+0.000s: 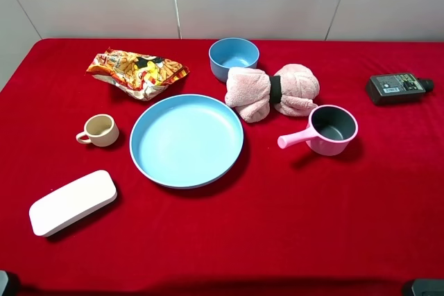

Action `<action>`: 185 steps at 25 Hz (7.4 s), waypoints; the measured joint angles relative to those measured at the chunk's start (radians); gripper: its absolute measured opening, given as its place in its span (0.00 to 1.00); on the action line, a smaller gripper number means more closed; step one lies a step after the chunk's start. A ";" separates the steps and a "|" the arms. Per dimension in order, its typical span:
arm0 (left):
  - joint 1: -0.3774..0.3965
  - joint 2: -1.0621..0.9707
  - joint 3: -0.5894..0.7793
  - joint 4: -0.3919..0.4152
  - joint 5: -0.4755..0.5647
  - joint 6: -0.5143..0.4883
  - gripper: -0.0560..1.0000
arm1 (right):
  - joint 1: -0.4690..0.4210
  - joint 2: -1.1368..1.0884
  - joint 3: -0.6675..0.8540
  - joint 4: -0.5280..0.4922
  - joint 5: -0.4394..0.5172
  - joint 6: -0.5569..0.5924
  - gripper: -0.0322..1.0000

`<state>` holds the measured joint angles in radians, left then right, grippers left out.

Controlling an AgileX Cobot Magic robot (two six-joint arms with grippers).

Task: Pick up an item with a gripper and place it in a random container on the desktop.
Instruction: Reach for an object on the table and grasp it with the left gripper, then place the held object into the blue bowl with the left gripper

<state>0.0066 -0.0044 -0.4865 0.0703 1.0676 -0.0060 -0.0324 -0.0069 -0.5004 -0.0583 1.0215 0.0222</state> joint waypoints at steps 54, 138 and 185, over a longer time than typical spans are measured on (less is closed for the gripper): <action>-0.156 1.083 -0.423 -0.056 0.099 0.249 0.98 | 0.000 0.000 0.000 0.000 0.000 0.000 0.70; -0.353 2.017 -0.563 0.125 -0.367 0.557 0.56 | 0.000 0.000 0.000 0.000 0.000 0.000 0.70; -0.412 1.887 -0.896 0.076 0.053 0.314 0.55 | 0.000 0.000 0.000 0.000 0.000 0.000 0.70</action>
<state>-0.4055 1.8824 -1.3829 0.1465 1.1211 0.3079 -0.0324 -0.0069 -0.5004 -0.0583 1.0215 0.0222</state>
